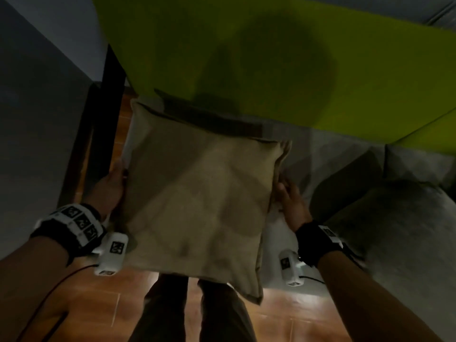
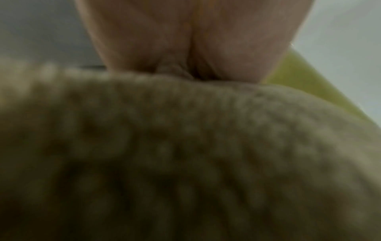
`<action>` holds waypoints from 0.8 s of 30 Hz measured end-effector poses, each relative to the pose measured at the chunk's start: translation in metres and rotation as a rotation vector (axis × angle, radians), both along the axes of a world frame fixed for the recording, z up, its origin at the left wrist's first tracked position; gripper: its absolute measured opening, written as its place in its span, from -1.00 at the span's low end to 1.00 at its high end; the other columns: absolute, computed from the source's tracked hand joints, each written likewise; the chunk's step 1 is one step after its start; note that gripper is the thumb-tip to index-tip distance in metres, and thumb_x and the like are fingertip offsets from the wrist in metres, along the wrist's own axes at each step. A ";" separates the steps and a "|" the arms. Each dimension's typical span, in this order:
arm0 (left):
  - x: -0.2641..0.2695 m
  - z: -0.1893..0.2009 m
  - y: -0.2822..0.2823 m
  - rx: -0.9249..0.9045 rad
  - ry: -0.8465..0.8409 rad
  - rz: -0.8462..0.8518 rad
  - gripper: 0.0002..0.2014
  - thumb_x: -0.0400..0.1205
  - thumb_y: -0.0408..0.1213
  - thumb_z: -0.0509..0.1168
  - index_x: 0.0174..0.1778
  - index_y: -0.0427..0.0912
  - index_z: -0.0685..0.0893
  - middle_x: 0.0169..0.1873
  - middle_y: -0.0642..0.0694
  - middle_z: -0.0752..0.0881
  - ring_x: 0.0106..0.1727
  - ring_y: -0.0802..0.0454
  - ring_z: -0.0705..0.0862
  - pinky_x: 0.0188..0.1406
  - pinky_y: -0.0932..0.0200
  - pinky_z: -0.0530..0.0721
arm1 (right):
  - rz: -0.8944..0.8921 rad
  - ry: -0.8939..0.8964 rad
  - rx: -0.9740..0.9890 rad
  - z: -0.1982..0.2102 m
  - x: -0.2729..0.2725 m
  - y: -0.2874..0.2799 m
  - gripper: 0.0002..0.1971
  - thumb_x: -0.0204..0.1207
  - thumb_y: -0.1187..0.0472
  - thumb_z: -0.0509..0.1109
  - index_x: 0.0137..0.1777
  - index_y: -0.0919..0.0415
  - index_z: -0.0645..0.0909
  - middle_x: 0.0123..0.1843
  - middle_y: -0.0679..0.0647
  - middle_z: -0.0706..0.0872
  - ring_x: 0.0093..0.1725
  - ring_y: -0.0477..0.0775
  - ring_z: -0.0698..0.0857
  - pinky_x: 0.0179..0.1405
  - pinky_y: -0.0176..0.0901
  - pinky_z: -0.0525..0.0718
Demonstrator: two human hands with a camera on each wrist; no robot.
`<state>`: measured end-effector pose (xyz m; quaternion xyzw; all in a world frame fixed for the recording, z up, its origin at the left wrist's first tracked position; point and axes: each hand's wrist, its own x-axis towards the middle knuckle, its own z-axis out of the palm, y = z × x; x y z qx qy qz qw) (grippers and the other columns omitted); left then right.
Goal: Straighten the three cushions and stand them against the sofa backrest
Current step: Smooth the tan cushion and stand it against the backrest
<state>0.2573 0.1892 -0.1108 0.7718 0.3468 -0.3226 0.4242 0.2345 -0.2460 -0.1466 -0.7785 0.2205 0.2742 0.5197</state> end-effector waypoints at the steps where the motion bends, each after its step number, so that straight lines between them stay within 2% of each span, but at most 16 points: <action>1: -0.007 0.000 0.005 0.000 -0.043 0.014 -0.32 0.48 0.58 -0.02 0.18 0.21 0.72 0.26 -0.07 0.73 0.26 -0.15 0.67 0.39 -0.20 0.54 | -0.083 0.058 0.020 0.003 -0.009 0.001 -0.48 0.76 -0.18 0.21 0.67 -0.09 0.33 0.50 -0.04 0.60 0.36 0.06 0.66 0.45 0.17 0.62; 3: -0.016 0.007 0.003 0.035 -0.097 -0.046 -0.66 0.59 0.27 0.16 0.09 0.25 0.72 0.20 -0.03 0.74 0.21 -0.10 0.68 0.25 -0.12 0.61 | -0.165 0.223 0.093 0.008 -0.025 0.007 -0.67 0.77 0.08 0.30 0.51 -0.03 0.53 0.24 0.07 0.76 0.11 0.09 0.76 0.24 0.17 0.73; 5: -0.021 0.005 0.004 0.104 -0.113 -0.121 -0.77 0.71 0.00 0.20 0.18 0.12 0.72 0.15 -0.01 0.72 0.19 -0.10 0.66 0.18 -0.04 0.58 | -0.161 0.289 0.098 0.008 -0.040 0.015 -0.79 0.75 0.22 0.32 0.30 -0.01 0.65 0.15 0.11 0.79 0.07 0.13 0.80 0.15 0.12 0.80; 6: -0.021 0.005 0.003 0.141 -0.120 -0.153 -0.77 0.74 -0.07 0.19 0.21 0.05 0.70 0.14 -0.04 0.70 0.18 -0.13 0.65 0.18 -0.04 0.58 | -0.142 0.263 0.050 0.006 -0.046 0.018 -0.83 0.74 0.25 0.32 0.18 -0.03 0.65 0.12 0.12 0.80 0.07 0.16 0.80 0.11 0.11 0.81; 9: -0.017 0.001 0.013 0.236 -0.136 -0.139 -0.75 0.71 -0.01 0.19 0.16 -0.03 0.66 0.12 -0.21 0.72 0.09 -0.24 0.69 0.18 -0.21 0.67 | -0.091 0.161 -0.159 0.004 -0.051 0.018 -0.90 0.74 0.17 0.31 0.02 -0.06 0.61 0.05 0.11 0.80 0.01 0.17 0.80 0.09 0.18 0.81; 11: -0.018 -0.005 0.022 0.246 -0.130 -0.084 -0.78 0.68 0.03 0.20 0.07 0.02 0.65 0.13 -0.29 0.73 0.05 -0.27 0.72 0.17 -0.28 0.70 | -0.126 0.173 -0.163 0.004 -0.051 0.016 -0.92 0.75 0.11 0.30 0.03 -0.10 0.60 0.07 0.09 0.79 0.02 0.14 0.79 0.15 0.24 0.80; 12: -0.017 -0.006 0.022 0.204 -0.130 -0.063 -0.81 0.66 0.07 0.22 -0.02 0.09 0.66 0.13 -0.27 0.74 0.05 -0.25 0.73 0.17 -0.28 0.71 | -0.152 0.194 -0.135 0.006 -0.050 0.017 -0.92 0.75 0.09 0.30 0.05 -0.12 0.60 0.12 0.09 0.78 0.05 0.12 0.78 0.18 0.23 0.79; 14: -0.013 -0.001 0.013 0.092 -0.122 0.019 -0.75 0.64 0.16 0.24 -0.06 0.09 0.68 0.14 -0.20 0.75 0.05 -0.15 0.73 0.07 -0.12 0.71 | -0.262 0.269 -0.025 0.014 -0.049 0.023 -0.94 0.76 -0.01 0.30 0.12 -0.12 0.58 0.23 0.08 0.74 0.13 0.09 0.75 0.24 0.20 0.76; 15: -0.010 0.005 0.006 0.021 -0.102 0.090 -0.67 0.63 0.25 0.24 0.00 0.08 0.69 0.14 -0.14 0.75 0.06 -0.08 0.71 0.00 -0.04 0.67 | -0.334 0.306 0.062 0.019 -0.049 0.026 -0.80 0.72 -0.13 0.31 0.22 -0.10 0.57 0.28 0.03 0.70 0.20 0.09 0.72 0.27 0.21 0.73; 16: -0.008 0.007 0.000 -0.037 -0.075 0.138 -0.51 0.57 0.38 0.23 0.11 0.06 0.70 0.15 -0.07 0.74 0.09 -0.05 0.70 0.01 0.00 0.63 | -0.388 0.336 0.152 0.022 -0.050 0.029 -0.60 0.65 -0.28 0.33 0.37 -0.11 0.52 0.33 -0.04 0.64 0.27 0.09 0.68 0.32 0.23 0.68; 18: -0.003 0.013 -0.009 -0.131 -0.009 0.139 -0.20 0.38 0.59 0.21 0.37 0.11 0.62 0.24 0.02 0.69 0.23 -0.07 0.65 0.29 -0.10 0.58 | -0.386 0.373 0.276 0.029 -0.047 0.038 -0.23 0.47 -0.49 0.34 0.63 -0.22 0.32 0.47 -0.08 0.51 0.45 0.16 0.56 0.45 0.31 0.56; 19: 0.001 0.019 -0.015 -0.194 0.016 0.108 -0.13 0.33 0.63 0.20 0.44 0.14 0.56 0.31 0.03 0.65 0.30 -0.08 0.62 0.43 -0.14 0.51 | -0.355 0.376 0.301 0.032 -0.045 0.044 -0.13 0.42 -0.53 0.36 0.69 -0.28 0.22 0.57 -0.05 0.44 0.53 0.20 0.49 0.52 0.36 0.48; 21: 0.010 0.028 -0.024 -0.236 0.041 -0.016 -0.04 0.29 0.65 0.19 0.54 0.15 0.46 0.38 0.04 0.59 0.39 -0.09 0.57 0.53 -0.17 0.43 | -0.295 0.359 0.297 0.038 -0.034 0.057 0.04 0.32 -0.54 0.47 0.74 -0.28 0.10 0.70 -0.03 0.35 0.60 0.17 0.43 0.61 0.32 0.34; 23: 0.021 0.038 -0.026 -0.253 -0.015 -0.036 -0.02 0.25 0.62 0.29 0.53 0.14 0.46 0.33 0.04 0.62 0.37 -0.09 0.60 0.51 -0.18 0.47 | -0.254 0.305 0.259 0.049 -0.019 0.068 0.20 0.15 -0.58 0.55 0.75 -0.22 0.10 0.70 -0.01 0.39 0.57 0.15 0.48 0.65 0.26 0.32; 24: 0.020 0.034 -0.023 -0.278 -0.021 -0.030 -0.03 0.23 0.60 0.35 0.51 0.13 0.50 0.33 0.04 0.66 0.35 -0.09 0.64 0.48 -0.19 0.51 | -0.252 0.293 0.237 0.055 -0.017 0.069 0.23 0.12 -0.59 0.56 0.75 -0.19 0.12 0.67 -0.01 0.43 0.53 0.15 0.51 0.64 0.22 0.36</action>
